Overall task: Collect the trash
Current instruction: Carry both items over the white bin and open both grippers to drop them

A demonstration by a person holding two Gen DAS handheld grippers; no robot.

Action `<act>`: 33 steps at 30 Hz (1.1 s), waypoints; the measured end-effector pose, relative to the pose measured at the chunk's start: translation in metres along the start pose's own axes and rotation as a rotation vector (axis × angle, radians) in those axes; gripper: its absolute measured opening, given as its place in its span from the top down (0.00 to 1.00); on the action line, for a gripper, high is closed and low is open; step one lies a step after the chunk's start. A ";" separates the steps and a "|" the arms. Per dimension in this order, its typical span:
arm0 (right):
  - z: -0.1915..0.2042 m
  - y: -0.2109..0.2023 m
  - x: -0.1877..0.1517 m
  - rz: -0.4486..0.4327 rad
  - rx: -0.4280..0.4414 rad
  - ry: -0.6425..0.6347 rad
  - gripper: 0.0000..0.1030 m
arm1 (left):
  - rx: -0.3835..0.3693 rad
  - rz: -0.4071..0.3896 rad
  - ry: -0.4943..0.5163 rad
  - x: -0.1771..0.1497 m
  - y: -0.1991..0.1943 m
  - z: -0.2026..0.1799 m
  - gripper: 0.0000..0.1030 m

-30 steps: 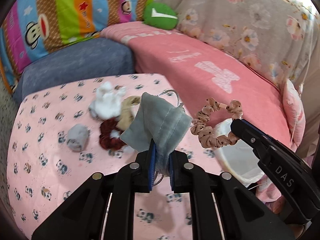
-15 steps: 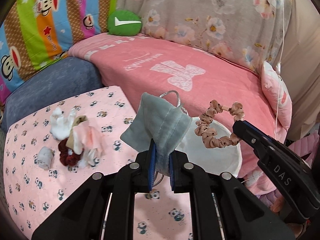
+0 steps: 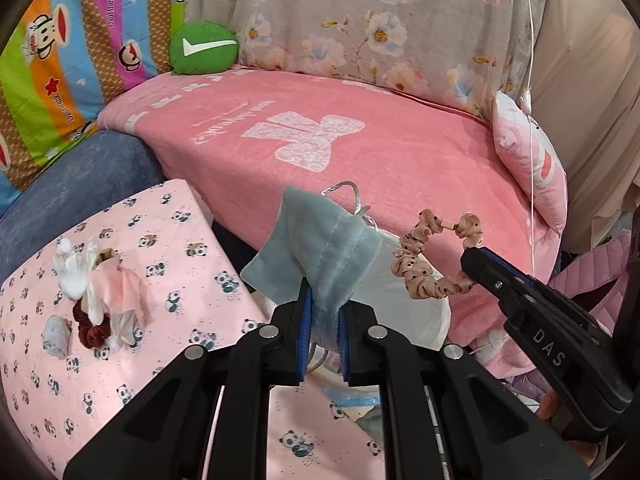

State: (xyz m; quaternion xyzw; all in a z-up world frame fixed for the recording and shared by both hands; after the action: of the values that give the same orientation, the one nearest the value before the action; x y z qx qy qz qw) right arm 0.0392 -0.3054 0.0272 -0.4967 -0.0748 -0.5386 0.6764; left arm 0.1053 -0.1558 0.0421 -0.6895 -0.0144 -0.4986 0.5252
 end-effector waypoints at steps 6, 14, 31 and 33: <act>-0.015 0.006 0.002 0.007 -0.017 0.015 0.90 | -0.024 0.019 0.012 0.004 0.014 -0.013 0.89; -0.026 0.017 0.004 0.021 -0.033 0.024 0.89 | -0.051 0.038 0.032 0.010 0.031 -0.026 0.88; -0.034 0.033 0.002 0.017 -0.077 0.040 0.66 | 0.019 0.043 -0.007 0.009 0.044 -0.013 0.31; -0.033 0.033 0.000 0.021 -0.075 0.040 0.66 | 0.026 0.047 -0.021 0.007 0.044 -0.008 0.31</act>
State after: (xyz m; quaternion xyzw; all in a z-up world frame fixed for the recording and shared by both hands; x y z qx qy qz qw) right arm 0.0516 -0.3329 -0.0090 -0.5118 -0.0358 -0.5436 0.6642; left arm 0.1273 -0.1854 0.0158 -0.6881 -0.0102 -0.4785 0.5454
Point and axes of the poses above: each gripper's, at about its wrist camera, not at the fingertips, and y roughly the way its jaws point, z to its left, x to its top, the point moved 1 cm from there along y, roughly the way its jaws point, and after that the axes turned 14 degrees about y, right-handed, at the moved point
